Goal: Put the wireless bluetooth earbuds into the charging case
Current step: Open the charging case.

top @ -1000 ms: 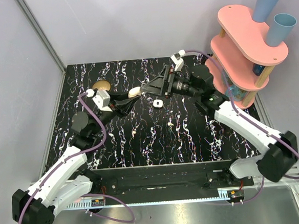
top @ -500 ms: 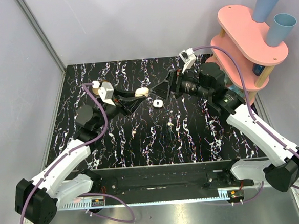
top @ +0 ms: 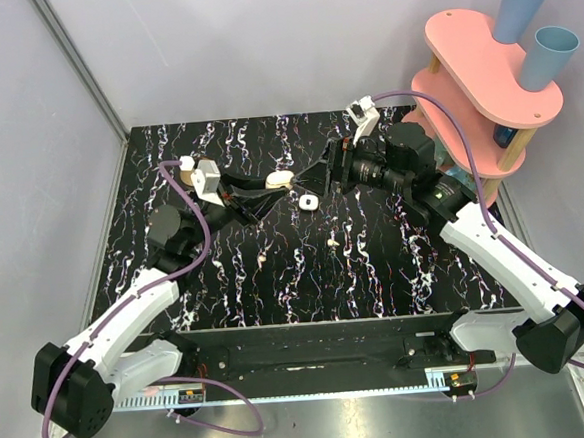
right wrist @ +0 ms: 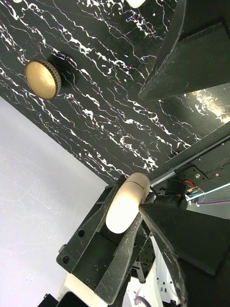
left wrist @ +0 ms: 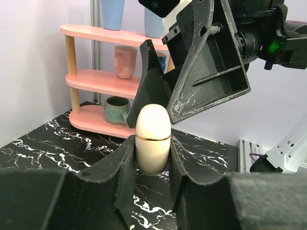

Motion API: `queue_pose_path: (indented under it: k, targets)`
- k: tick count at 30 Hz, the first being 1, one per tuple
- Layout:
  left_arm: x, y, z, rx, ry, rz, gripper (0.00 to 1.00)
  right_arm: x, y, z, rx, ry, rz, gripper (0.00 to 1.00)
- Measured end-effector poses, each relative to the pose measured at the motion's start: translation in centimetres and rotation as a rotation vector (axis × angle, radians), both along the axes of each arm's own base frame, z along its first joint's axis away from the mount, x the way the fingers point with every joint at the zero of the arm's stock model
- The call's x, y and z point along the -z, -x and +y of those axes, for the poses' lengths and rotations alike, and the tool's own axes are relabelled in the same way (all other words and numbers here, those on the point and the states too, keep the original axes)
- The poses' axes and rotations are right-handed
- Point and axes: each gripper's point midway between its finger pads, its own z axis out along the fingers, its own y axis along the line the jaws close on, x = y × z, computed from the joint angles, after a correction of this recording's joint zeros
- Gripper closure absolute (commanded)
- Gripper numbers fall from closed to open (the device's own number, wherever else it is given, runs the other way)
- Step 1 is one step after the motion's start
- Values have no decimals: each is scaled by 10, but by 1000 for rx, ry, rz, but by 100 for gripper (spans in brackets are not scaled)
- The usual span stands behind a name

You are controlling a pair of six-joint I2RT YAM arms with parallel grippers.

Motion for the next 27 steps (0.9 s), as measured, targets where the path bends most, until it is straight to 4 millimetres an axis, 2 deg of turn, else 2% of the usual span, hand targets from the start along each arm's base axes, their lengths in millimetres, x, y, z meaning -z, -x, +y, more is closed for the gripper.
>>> queue_pose_path:
  k: [14,17,20,27]
  targets:
    - [-13,11,1,61,14,-96,100,-14,5,2,-21,-31,-5,5]
    - [-10,21,-3,114,-4,-104,100,-23,1,2,-6,-57,-25,4]
    - [-13,32,-6,164,-6,-135,100,-23,-1,3,2,-63,-19,4]
    - [-12,32,-4,155,-4,-136,100,-30,-1,6,-9,-89,-32,2]
